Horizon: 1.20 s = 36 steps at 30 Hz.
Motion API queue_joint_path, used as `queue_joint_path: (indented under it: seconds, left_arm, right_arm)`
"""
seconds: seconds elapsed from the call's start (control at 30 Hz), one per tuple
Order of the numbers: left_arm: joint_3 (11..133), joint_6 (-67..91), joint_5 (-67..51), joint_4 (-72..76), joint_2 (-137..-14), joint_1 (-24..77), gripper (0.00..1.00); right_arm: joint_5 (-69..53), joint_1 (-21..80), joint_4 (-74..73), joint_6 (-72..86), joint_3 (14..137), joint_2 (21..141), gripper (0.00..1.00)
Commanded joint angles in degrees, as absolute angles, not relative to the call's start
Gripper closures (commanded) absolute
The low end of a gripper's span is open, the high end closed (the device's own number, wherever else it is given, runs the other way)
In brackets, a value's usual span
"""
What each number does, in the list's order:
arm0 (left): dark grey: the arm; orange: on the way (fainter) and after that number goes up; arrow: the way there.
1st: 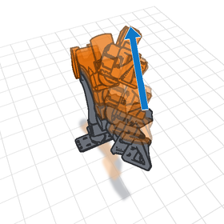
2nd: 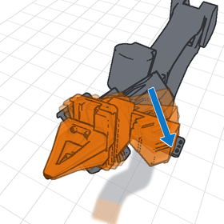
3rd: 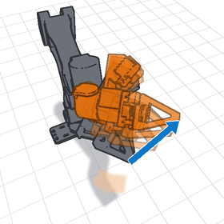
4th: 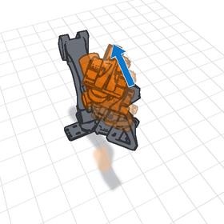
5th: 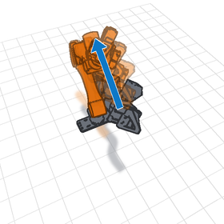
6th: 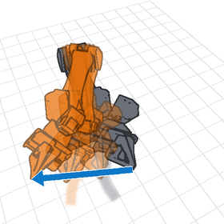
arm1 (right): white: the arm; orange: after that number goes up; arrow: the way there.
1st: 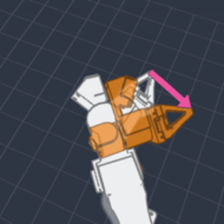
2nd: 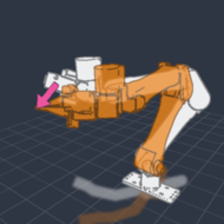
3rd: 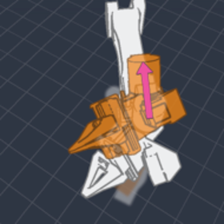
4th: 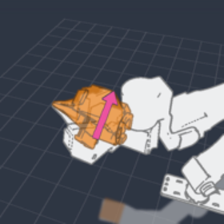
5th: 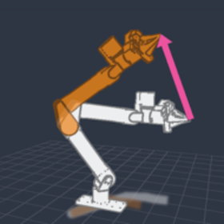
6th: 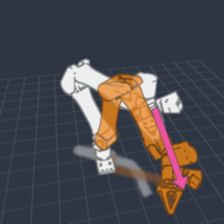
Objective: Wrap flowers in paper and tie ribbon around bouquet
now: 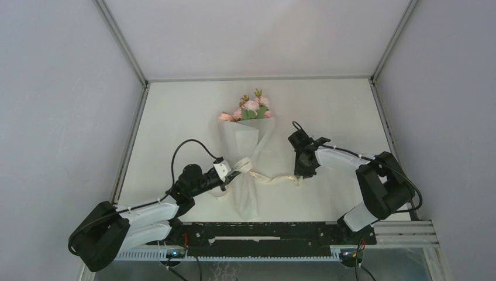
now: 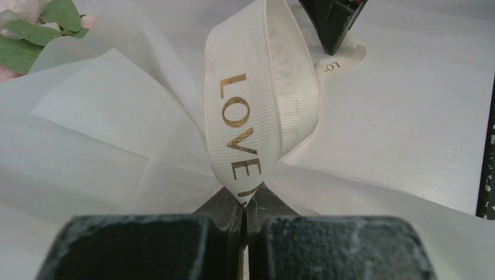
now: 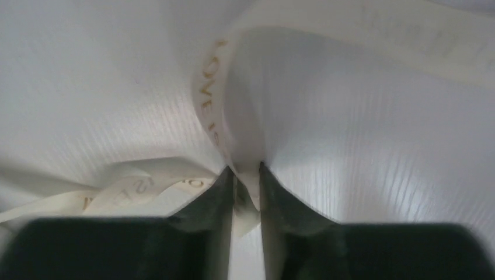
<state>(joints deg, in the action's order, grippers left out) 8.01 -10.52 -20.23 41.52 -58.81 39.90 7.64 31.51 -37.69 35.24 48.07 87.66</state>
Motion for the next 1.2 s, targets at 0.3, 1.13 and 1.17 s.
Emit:
queue_joint_path:
  seconds: [0.3,1.13,1.17]
  left_arm:
    - [6.81,-20.46,-23.77,41.10,-56.67,40.19,1.00]
    - [4.79,-21.51,-24.53,39.20,-53.31,40.17,1.00]
    - [4.83,-21.33,-24.31,39.18,-53.34,40.20,1.00]
  right_arm:
    - [4.76,35.45,-31.31,23.77,66.52,78.63,1.00]
    - [-14.61,51.76,-29.77,20.08,97.83,99.02,0.10]
    - [-14.68,50.95,-28.40,21.16,95.01,96.79,0.03]
